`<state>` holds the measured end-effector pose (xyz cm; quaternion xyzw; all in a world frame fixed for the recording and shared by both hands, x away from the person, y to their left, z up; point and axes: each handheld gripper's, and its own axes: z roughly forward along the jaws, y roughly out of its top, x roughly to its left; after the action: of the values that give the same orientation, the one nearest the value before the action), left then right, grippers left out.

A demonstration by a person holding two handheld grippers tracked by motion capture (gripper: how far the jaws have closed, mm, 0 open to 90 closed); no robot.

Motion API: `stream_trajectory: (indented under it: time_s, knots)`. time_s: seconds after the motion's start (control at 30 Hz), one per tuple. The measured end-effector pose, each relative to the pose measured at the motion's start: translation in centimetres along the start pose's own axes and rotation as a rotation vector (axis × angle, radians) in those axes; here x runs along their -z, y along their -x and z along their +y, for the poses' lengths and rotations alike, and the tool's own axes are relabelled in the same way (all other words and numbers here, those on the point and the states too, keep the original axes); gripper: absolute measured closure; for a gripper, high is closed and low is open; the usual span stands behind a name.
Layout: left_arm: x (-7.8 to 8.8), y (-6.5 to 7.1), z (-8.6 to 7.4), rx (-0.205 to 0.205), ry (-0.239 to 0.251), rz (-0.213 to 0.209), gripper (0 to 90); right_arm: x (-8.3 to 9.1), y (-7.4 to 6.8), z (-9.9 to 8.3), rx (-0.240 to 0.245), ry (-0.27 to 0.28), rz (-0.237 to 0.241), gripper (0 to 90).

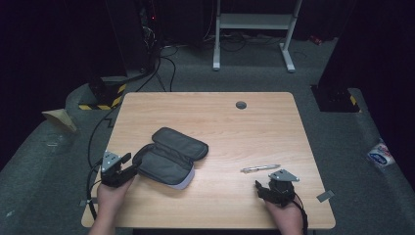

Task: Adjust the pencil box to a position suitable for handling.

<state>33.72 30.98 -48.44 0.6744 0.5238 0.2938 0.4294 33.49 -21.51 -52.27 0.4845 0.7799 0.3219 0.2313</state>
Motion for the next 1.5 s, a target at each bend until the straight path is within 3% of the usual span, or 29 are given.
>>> stream_trajectory:
  time_s: [0.1,0.23,0.33,0.47,0.53,0.7,0.8,0.87,0.93,1.0,1.03,1.07,1.27,1.5]
  knots:
    - [-0.8,-0.5,-0.1,0.021,-0.010,-0.019,46.9,0.3,-1.1,0.4,0.020,0.030,0.035,30.2]
    - [-1.5,-0.7,-0.3,0.030,-0.032,-0.013,45.9,0.7,-2.4,1.0,0.036,0.073,0.060,32.2]
    - [-2.1,-1.2,-0.4,0.044,-0.038,-0.006,46.1,1.0,-4.5,2.0,0.063,0.099,0.110,35.1]
    - [-2.4,-1.7,-0.6,0.064,-0.057,-0.018,50.0,0.8,-6.1,2.8,0.085,0.106,0.127,39.2]
    - [-2.4,-2.0,-0.8,0.080,-0.060,-0.033,55.9,0.1,-7.6,3.8,0.100,0.109,0.137,40.1]
    - [-2.5,-2.6,-1.4,0.114,-0.078,-0.075,66.9,-0.7,-9.3,4.3,0.147,0.111,0.159,42.6]
    - [-2.5,-1.7,-1.6,0.058,-0.104,-0.093,74.0,-0.8,-10.0,3.8,0.178,0.111,0.178,44.8]
    - [-2.5,-1.3,-1.6,0.040,-0.111,-0.098,75.0,-0.7,-10.1,3.5,0.171,0.107,0.188,45.5]
    - [-2.5,0.0,-1.6,-0.022,-0.127,-0.110,75.1,-0.6,-10.0,3.3,0.172,0.110,0.191,47.1]
    - [-2.6,0.5,-1.6,-0.041,-0.133,-0.111,75.1,-0.5,-10.0,3.2,0.172,0.116,0.190,47.3]
    - [-2.7,1.5,-1.6,-0.070,-0.140,-0.127,75.1,-0.4,-10.0,3.1,0.164,0.114,0.193,47.5]
    - [-2.7,1.5,-1.6,-0.070,-0.140,-0.127,75.1,-0.5,-10.0,3.1,0.164,0.112,0.194,47.5]
    - [-2.8,4.4,-1.5,-0.147,-0.150,-0.174,75.3,-0.6,-9.6,3.0,0.163,0.110,0.196,47.5]
    - [-2.6,6.6,-1.5,-0.185,-0.154,-0.221,74.9,-0.7,-9.4,2.9,0.162,0.105,0.202,48.3]
